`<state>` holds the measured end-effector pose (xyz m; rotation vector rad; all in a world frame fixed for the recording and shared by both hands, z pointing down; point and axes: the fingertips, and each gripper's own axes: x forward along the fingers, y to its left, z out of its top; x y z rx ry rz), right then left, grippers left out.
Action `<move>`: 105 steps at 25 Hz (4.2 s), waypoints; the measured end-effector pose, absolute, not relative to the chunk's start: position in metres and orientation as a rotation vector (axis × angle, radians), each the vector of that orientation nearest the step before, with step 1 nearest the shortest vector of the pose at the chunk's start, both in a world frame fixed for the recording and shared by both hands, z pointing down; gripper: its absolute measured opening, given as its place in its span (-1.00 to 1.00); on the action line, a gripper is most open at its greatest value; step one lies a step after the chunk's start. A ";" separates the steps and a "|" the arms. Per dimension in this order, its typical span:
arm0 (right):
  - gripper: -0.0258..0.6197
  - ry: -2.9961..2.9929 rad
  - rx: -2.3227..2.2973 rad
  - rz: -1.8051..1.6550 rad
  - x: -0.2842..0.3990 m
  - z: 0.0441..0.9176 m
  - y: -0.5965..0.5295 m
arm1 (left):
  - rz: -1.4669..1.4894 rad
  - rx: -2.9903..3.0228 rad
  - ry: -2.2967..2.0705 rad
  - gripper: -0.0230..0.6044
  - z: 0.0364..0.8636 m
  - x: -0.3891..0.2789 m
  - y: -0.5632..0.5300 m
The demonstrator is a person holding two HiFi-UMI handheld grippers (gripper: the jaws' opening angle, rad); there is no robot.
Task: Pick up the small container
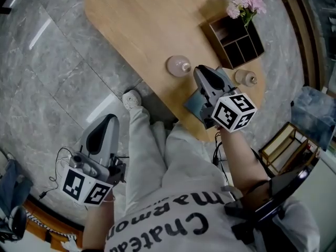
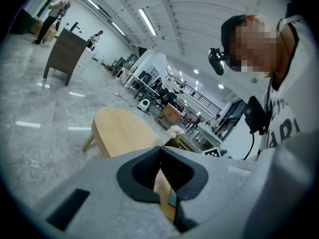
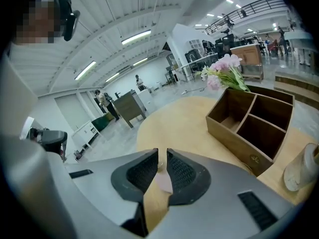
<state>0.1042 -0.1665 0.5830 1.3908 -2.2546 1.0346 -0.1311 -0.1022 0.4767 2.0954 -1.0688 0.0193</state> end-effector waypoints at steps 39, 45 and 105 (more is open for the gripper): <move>-0.23 -2.348 1.443 0.305 0.062 0.642 -0.201 | -0.021 2.043 -1.275 -0.88 0.562 -0.160 -0.068; -0.29 -2.375 1.416 0.304 0.059 0.641 -0.203 | -0.039 2.034 -1.295 -0.88 0.565 -0.162 -0.066; -0.65 -1.978 1.366 0.589 0.061 0.641 -0.205 | -0.176 1.888 -1.609 -0.88 0.403 -0.251 -0.013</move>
